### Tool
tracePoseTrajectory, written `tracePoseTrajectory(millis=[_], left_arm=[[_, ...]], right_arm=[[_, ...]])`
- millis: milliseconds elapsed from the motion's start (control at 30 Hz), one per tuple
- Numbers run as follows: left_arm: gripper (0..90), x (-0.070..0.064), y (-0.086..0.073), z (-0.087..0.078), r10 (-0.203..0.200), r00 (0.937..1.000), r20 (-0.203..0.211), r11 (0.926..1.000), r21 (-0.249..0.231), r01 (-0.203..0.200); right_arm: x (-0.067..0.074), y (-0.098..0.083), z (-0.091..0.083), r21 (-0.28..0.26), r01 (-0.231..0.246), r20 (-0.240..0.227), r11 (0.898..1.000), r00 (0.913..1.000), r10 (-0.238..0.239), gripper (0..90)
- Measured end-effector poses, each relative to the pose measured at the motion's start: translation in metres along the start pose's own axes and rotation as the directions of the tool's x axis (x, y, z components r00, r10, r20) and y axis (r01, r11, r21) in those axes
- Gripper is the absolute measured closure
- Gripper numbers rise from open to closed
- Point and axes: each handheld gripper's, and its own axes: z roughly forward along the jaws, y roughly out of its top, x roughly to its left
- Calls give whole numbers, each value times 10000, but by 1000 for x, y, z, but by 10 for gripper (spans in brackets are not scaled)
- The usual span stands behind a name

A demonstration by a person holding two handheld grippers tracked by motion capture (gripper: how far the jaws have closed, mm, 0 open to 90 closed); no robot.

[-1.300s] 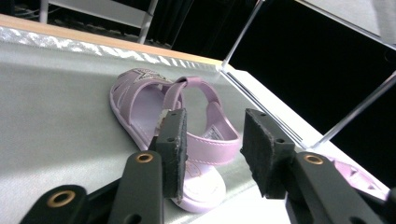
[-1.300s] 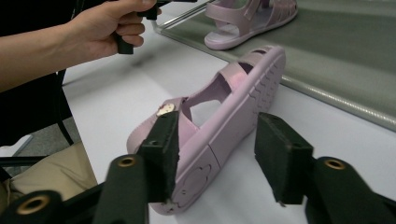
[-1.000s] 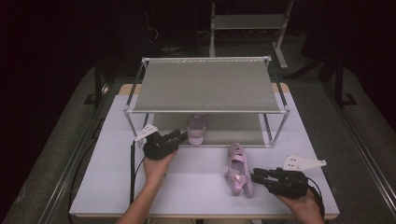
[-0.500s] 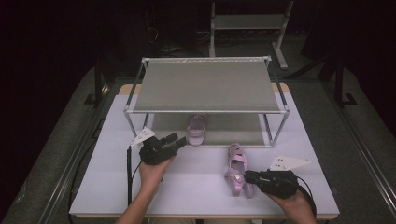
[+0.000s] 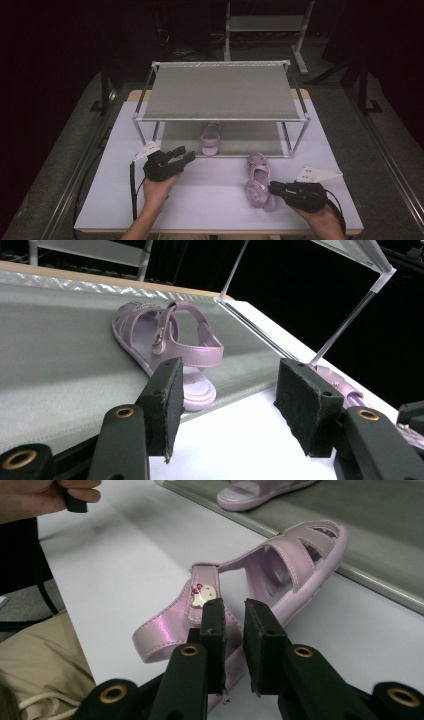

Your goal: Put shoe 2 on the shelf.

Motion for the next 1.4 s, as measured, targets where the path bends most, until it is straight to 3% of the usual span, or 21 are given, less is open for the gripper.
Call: tracePoseTrajectory(millis=[600,833,1100,1400], left_arm=[[427,3,-5,-13,91,10000,-38,9999,129,-91],[422,2,-7,-16,152,9999,-41,9997,192,-152],[422,1,-9,-18,244,9997,2,9993,278,-244],[418,-1,-12,-21,310,9995,70,9990,325,-312]], right_arm=[[-21,-18,-13,112,-712,705,9974,9950,703,762],[-28,-23,-17,142,-1096,1078,9939,9884,1075,745],[-32,-24,-23,-54,-1210,1107,9926,9865,1208,684],[-26,-21,-31,-263,-1309,882,9910,9872,1328,577]])
